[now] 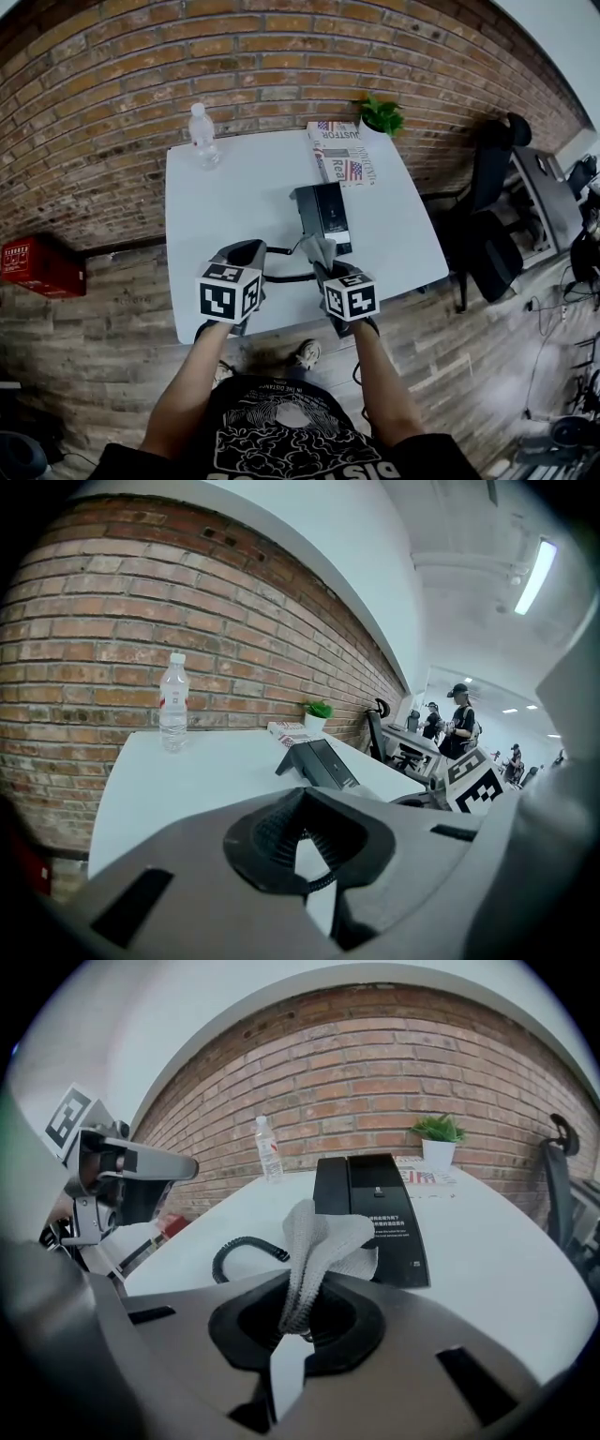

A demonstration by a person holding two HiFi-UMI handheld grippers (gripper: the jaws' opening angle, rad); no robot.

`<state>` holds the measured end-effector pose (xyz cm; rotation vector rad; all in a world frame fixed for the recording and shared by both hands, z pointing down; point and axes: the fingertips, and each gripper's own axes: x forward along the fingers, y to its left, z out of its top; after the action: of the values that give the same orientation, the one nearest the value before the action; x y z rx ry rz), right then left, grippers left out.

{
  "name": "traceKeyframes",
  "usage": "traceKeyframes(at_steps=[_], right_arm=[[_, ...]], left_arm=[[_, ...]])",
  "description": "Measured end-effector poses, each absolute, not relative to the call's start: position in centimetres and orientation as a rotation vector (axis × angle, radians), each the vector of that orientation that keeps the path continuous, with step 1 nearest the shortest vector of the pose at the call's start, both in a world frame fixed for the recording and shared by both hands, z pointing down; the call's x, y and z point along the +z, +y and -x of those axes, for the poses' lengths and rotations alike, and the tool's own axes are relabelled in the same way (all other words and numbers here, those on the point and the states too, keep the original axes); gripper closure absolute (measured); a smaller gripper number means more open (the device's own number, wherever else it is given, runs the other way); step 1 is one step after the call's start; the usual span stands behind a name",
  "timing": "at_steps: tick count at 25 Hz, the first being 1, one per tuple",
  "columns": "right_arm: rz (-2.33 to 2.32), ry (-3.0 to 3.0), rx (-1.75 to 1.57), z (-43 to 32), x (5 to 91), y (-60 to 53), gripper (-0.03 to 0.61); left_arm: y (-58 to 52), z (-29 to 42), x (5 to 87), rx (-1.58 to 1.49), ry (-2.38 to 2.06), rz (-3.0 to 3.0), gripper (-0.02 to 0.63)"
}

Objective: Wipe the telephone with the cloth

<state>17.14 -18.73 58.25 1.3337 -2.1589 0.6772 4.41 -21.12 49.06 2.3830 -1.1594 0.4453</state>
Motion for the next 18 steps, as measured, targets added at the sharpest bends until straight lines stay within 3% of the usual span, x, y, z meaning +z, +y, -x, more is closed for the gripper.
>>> traceKeyframes(at_steps=[18], right_arm=[[-1.339, -2.362, 0.349, -16.0, 45.6, -27.1, 0.568]], left_arm=[[-21.7, -3.6, 48.5, 0.413, -1.246, -2.344, 0.607]])
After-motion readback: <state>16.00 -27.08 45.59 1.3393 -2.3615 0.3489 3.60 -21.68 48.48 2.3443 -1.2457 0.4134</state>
